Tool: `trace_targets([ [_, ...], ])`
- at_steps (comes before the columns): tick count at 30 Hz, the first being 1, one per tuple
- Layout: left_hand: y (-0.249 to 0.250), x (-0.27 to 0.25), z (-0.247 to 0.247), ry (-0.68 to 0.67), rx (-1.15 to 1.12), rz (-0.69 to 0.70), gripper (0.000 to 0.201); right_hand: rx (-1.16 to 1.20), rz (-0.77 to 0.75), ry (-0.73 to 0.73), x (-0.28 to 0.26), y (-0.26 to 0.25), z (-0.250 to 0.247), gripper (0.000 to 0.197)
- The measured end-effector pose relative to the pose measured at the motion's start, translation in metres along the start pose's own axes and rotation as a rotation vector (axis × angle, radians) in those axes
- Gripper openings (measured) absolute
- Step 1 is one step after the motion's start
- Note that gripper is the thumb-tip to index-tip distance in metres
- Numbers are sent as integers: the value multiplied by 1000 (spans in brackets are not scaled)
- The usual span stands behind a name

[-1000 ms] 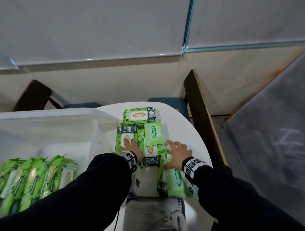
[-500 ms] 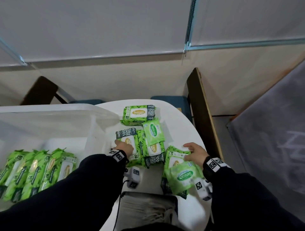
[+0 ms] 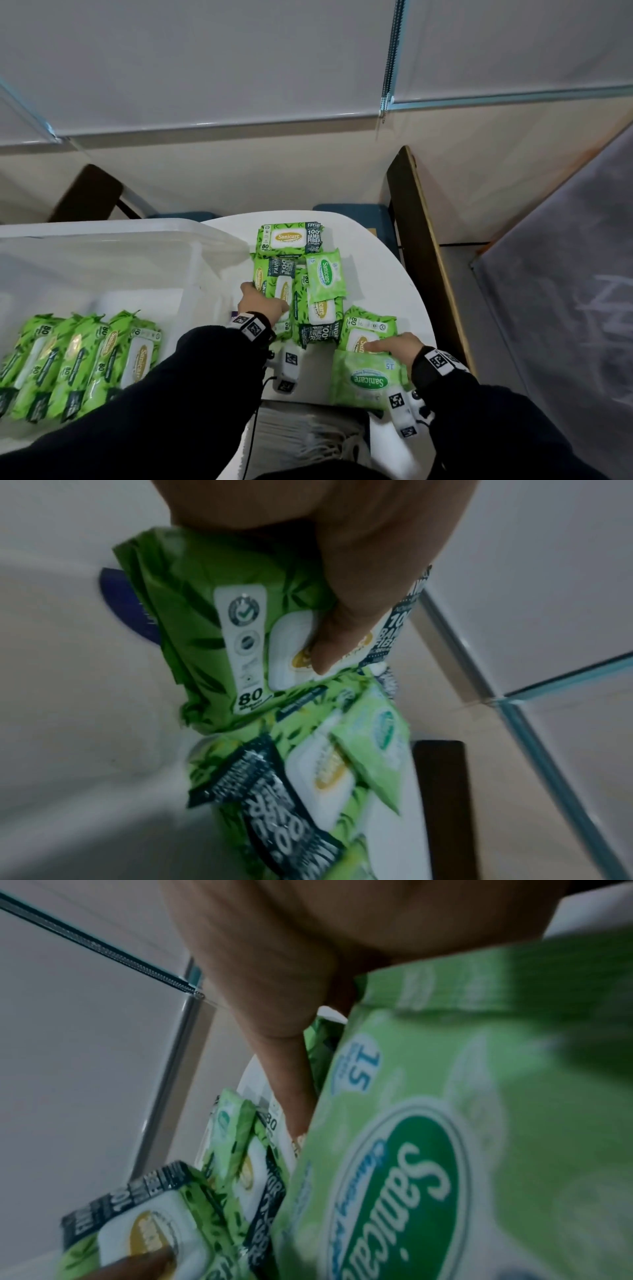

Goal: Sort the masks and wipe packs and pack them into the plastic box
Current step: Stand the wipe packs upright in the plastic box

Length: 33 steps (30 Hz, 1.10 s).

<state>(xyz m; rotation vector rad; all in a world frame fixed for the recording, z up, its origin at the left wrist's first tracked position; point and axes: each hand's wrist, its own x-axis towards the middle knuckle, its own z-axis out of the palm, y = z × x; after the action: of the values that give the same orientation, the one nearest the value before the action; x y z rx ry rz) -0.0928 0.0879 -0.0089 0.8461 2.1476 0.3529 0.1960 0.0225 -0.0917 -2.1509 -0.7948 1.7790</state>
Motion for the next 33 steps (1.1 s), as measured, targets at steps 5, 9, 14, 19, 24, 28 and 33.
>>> trace_targets([
  [5,10,-28,-24,-83,-309,224,82,209,-125,0,21,-9,-7,113],
  [9,22,-47,-51,-211,-500,335,68,375,-278,72,-20,-51,-18,81],
  [14,27,-56,-76,-348,-792,279,57,772,-389,13,-77,-92,-12,58],
  [19,31,-68,-79,-301,-891,307,77,1142,-334,-308,-122,-103,4,46],
  [24,41,-90,-105,-144,-797,456,67,1232,-358,-407,-139,-89,22,51],
  [28,40,-107,-173,20,-565,694,54,1194,-318,-385,-133,-73,31,49],
  [33,20,-124,-268,269,98,772,59,1142,-258,-394,-130,-67,53,44],
])
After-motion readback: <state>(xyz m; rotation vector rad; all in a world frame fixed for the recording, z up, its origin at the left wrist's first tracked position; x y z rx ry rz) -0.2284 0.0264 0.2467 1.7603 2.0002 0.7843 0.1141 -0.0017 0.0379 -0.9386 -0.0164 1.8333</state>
